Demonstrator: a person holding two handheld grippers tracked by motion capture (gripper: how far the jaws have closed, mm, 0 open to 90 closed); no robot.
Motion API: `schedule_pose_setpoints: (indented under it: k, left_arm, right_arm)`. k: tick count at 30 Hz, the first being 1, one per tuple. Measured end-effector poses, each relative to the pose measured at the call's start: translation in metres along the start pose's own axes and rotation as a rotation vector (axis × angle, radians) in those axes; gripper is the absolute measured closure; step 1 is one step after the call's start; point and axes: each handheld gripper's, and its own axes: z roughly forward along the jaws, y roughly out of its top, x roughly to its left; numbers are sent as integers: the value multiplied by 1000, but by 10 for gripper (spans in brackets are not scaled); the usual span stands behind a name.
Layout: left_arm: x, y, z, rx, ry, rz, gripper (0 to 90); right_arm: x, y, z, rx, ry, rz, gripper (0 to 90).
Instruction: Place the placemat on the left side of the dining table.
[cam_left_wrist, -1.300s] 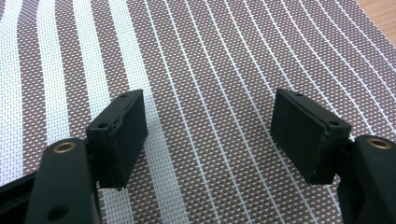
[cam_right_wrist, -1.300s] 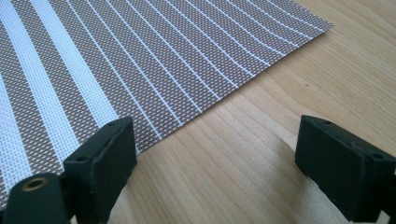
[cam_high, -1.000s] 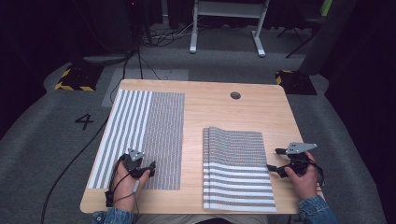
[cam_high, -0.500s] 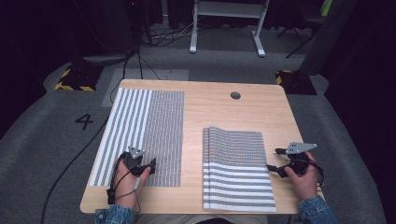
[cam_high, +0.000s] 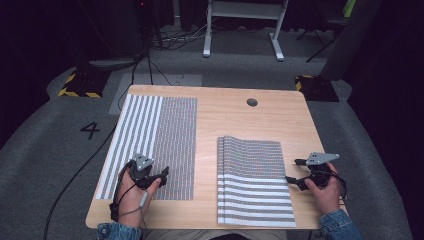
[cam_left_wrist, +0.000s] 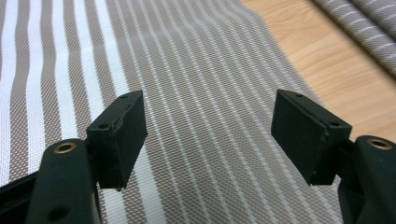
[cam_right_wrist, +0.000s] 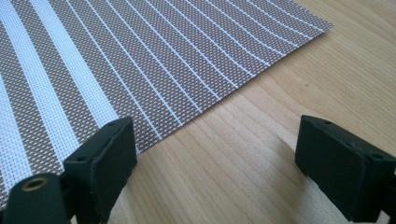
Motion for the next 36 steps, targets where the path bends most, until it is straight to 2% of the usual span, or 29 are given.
schedule_pose_setpoints:
  k: [4, 7, 8, 11, 13, 15, 18, 20, 23, 28, 29, 35, 36]
  left_arm:
    - [-12, 5, -16, -20, -36, 30, 264]
    - [-17, 3, -22, -12, -53, 44, 260]
    - [-20, 2, -24, -9, -72, 48, 259]
    - [-28, -4, -29, 15, -103, 65, 261]
    - [-32, -7, -33, 44, -112, 101, 265]
    - [-36, -9, -35, 57, -133, 111, 271]
    - [-47, -9, -37, 81, -161, 136, 278]
    - [-55, -8, -38, 96, -194, 156, 278]
    - [-64, -7, -40, 115, -208, 182, 275]
    - [-78, -5, -36, 142, -233, 226, 272]
    - [-82, -5, -32, 161, -246, 247, 272]
    - [-96, -6, -19, 196, -290, 272, 271]
    - [-99, -6, -15, 193, -287, 280, 271]
  right_arm:
    - [0, 0, 0, 0, 0, 0, 128]
    - [0, 0, 0, 0, 0, -2, 128]
    - [0, 0, 0, 0, 0, -2, 128]
    - [0, 0, 0, 0, 0, -2, 128]
    - [0, 0, 0, 0, 0, -2, 128]
    - [0, 0, 0, 0, 1, -3, 128]
    - [0, 0, 0, 0, 1, -3, 128]
    - [0, 0, 0, 0, 1, -3, 128]
    - [0, 0, 0, -1, 5, -4, 128]
    - [0, 0, 0, -3, 6, -5, 128]
    - [0, 0, 0, -3, 6, -5, 128]
    - [0, 0, 0, -1, 5, -5, 128]
    - [0, 0, 0, -3, 6, -3, 128]
